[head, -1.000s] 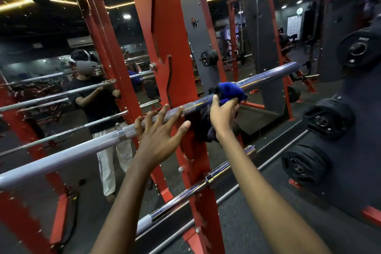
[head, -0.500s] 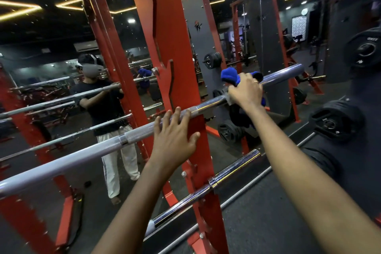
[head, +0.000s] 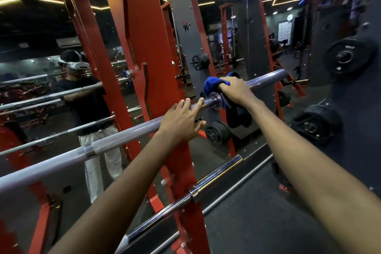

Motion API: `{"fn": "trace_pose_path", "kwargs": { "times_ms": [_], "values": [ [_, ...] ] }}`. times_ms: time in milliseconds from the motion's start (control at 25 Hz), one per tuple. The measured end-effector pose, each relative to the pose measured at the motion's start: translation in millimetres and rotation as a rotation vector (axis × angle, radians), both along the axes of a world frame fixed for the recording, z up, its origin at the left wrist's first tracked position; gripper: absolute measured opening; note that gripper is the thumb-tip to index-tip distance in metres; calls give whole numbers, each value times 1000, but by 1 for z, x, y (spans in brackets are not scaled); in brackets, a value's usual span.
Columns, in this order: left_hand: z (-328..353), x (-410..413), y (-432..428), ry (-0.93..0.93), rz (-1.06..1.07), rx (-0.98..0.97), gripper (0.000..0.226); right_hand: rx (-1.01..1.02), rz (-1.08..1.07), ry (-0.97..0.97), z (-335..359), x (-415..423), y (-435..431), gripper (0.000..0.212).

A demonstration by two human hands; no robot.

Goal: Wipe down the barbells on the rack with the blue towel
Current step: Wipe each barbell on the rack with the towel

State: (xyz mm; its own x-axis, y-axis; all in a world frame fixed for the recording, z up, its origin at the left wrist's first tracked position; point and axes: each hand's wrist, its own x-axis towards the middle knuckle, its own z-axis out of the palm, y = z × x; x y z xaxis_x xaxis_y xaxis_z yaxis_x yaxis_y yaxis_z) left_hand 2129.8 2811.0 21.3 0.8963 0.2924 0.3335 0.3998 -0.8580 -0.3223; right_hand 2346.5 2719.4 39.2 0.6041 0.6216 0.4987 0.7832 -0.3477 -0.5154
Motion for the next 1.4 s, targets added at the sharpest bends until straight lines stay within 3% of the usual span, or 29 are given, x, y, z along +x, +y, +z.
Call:
{"fn": "trace_pose_path", "kwargs": {
  "times_ms": [200, 440, 1400],
  "values": [
    [-16, 6, 3, -131, -23, 85, 74, 40, -157, -77, -3, 30, -1, 30],
    [-27, 19, 3, -336, 3, 49, 62, 27, -149, -164, -10, 40, 2, 25],
    [-40, 21, -1, -422, 64, 112, 60, 216, -168, -176, -22, 43, 7, 27]
  ]
}}
